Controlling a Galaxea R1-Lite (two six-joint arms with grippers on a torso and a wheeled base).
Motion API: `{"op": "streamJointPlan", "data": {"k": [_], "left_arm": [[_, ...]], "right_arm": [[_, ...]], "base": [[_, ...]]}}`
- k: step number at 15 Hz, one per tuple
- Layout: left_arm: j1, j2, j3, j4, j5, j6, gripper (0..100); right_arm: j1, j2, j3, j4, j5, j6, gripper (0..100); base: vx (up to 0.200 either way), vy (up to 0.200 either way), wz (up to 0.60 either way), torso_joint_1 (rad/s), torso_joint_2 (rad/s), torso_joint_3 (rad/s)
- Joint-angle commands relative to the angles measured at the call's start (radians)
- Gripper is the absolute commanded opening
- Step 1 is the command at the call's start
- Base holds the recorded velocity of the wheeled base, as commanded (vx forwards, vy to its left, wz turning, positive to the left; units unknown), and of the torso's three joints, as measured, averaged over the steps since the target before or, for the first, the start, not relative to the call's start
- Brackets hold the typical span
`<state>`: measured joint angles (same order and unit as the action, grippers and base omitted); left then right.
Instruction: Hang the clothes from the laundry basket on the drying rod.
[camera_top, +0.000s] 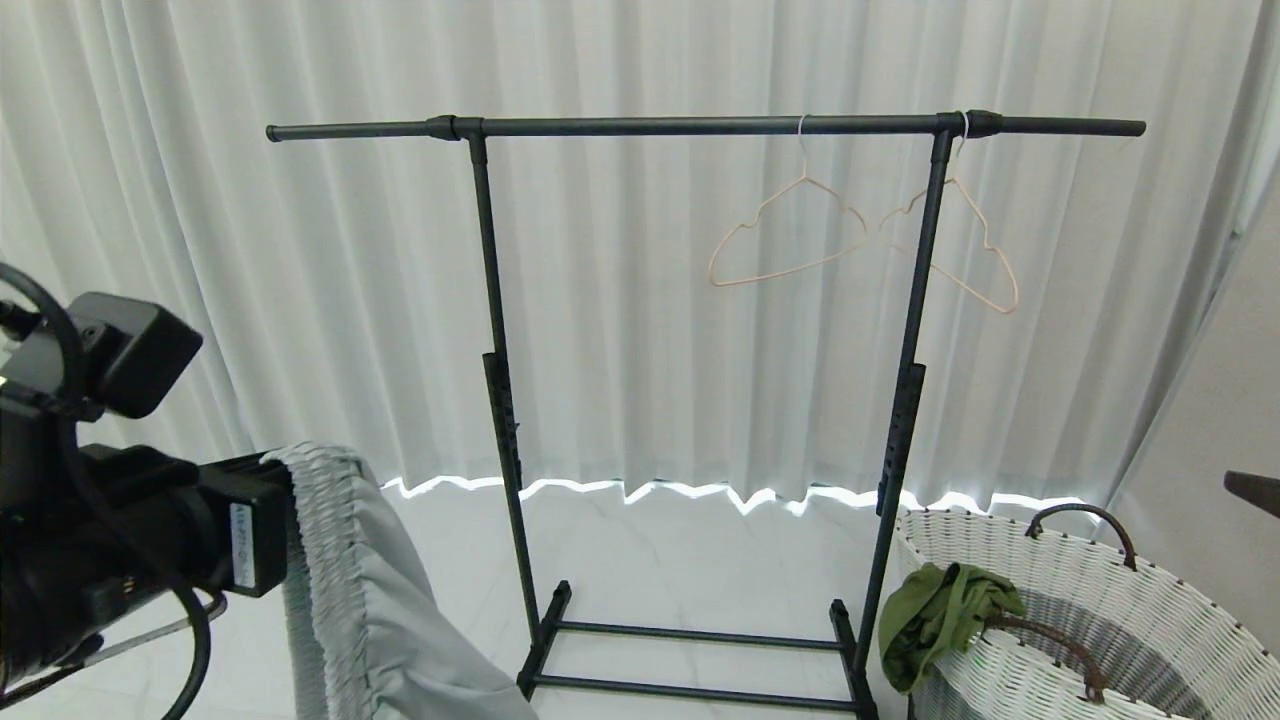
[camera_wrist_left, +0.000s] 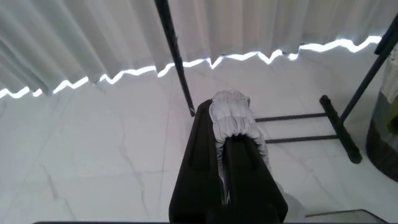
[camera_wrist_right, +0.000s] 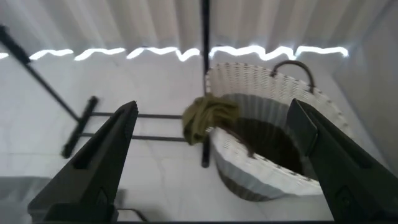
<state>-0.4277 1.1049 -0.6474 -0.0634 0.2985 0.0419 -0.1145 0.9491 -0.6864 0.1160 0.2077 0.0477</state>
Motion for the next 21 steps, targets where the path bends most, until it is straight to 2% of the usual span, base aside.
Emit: {"op": "streamJointPlan", "data": {"k": [1,4,5,7,9,11,12,14,15,16,21], "left_arm": [[0.021,-0.097,0.091,0.001,0.001,-0.033,0],[0.021,-0.206,0.183,-0.001,-0.001,-0.033,0],[0.026,-0.264,0.195,-0.001,0.001,-0.033,0],[0.083,-0.319,0.203,0.001,-0.001,-0.027,0],[0.148,-0.319,0.183,-0.001,-0.002,-0.005,0],[0.159,-0.318,0.193,0.001,-0.03,0.01,0],[0.159,-0.315,0.2,0.001,-0.044,0.032,0],[0.165,-0.347,0.261,-0.001,-0.079,0.021,0],[0.167,-0.376,0.281,-0.001,-0.096,-0.01,0],[0.165,-0.39,0.278,-0.003,-0.124,-0.008,0],[0.168,-0.349,0.27,-0.021,-0.136,0.012,0]], "right_arm": [[-0.001,-0.003,0.048,-0.027,-0.039,-0.023,100],[-0.002,0.0,0.137,-0.19,-0.05,-0.061,100],[-0.002,0.005,0.206,-0.302,-0.073,-0.109,100],[-0.002,0.034,0.266,-0.384,-0.122,-0.158,100],[-0.005,0.088,0.257,-0.415,-0.126,-0.138,100],[-0.025,0.145,0.249,-0.492,-0.128,-0.08,100],[-0.044,0.168,0.255,-0.519,-0.129,-0.081,100],[-0.063,0.18,0.269,-0.529,-0.129,-0.083,100],[-0.068,0.18,0.275,-0.53,-0.129,-0.083,100],[-0.079,0.178,0.277,-0.53,-0.129,-0.088,100],[-0.102,0.145,0.312,-0.553,-0.129,-0.135,100]], "base": [[0.0,0.0,0.0,0.0,0.0,0.0],[0.0,0.0,0.0,0.0,0.0,0.0],[0.0,0.0,0.0,0.0,0.0,0.0],[0.0,0.0,0.0,0.0,0.0,0.0],[0.0,0.0,0.0,0.0,0.0,0.0],[0.0,0.0,0.0,0.0,0.0,0.0],[0.0,0.0,0.0,0.0,0.0,0.0],[0.0,0.0,0.0,0.0,0.0,0.0],[0.0,0.0,0.0,0.0,0.0,0.0],[0.0,0.0,0.0,0.0,0.0,0.0],[0.0,0.0,0.0,0.0,0.0,0.0]]}}
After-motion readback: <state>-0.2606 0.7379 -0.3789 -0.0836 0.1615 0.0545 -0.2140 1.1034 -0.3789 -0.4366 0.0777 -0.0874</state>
